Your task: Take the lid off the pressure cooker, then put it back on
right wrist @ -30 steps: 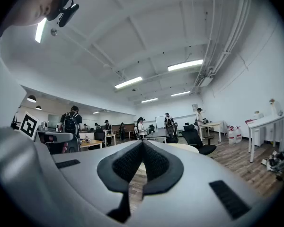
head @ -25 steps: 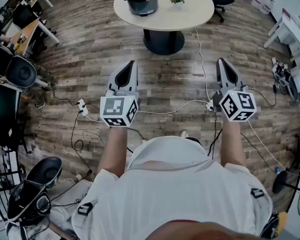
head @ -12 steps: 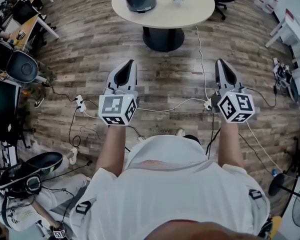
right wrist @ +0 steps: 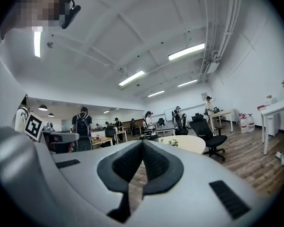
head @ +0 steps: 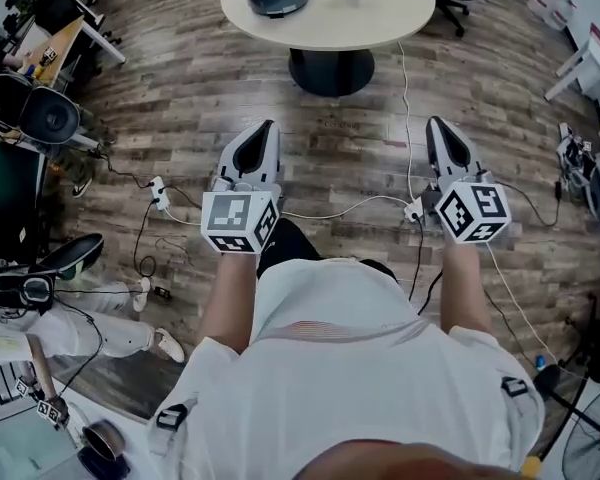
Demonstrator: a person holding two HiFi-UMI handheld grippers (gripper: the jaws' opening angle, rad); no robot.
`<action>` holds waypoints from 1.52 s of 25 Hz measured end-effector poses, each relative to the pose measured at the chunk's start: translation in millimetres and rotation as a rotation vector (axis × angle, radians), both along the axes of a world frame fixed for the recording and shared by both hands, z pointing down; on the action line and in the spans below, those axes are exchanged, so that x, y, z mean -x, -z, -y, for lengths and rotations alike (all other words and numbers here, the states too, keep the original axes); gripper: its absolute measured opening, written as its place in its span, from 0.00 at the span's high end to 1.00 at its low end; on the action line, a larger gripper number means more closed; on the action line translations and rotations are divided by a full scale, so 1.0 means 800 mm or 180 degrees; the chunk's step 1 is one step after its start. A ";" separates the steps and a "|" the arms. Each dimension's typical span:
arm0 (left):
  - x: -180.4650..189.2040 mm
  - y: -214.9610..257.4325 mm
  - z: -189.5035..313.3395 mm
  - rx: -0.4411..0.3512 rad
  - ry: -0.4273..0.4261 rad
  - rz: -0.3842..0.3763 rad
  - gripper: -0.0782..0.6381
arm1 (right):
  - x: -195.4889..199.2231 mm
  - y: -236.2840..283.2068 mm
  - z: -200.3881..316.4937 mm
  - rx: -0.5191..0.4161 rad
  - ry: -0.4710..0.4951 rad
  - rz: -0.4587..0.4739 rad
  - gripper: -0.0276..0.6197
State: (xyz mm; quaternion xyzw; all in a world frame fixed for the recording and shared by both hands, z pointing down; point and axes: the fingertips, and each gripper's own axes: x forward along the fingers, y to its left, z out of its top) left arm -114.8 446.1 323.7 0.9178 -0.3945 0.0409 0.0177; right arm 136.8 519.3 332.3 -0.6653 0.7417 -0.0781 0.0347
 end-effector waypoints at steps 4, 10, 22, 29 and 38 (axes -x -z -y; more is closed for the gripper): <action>-0.015 0.002 0.029 0.0007 0.0063 -0.0052 0.89 | -0.003 -0.007 0.027 0.0042 0.0168 -0.0056 0.96; -0.032 -0.006 0.111 -0.0025 0.0066 -0.0108 0.89 | -0.011 -0.014 0.110 0.0032 0.0251 -0.0139 0.96; -0.041 0.000 0.440 0.0021 -0.0041 -0.0182 0.89 | -0.039 0.011 0.426 0.0046 0.0011 -0.0291 0.96; -0.037 -0.003 0.616 0.0025 -0.0127 -0.0110 0.89 | -0.042 0.015 0.591 0.0096 -0.0165 -0.0301 0.96; -0.069 -0.015 0.735 0.0130 -0.0042 -0.0157 0.89 | -0.077 0.003 0.720 0.0192 -0.0047 -0.0310 0.96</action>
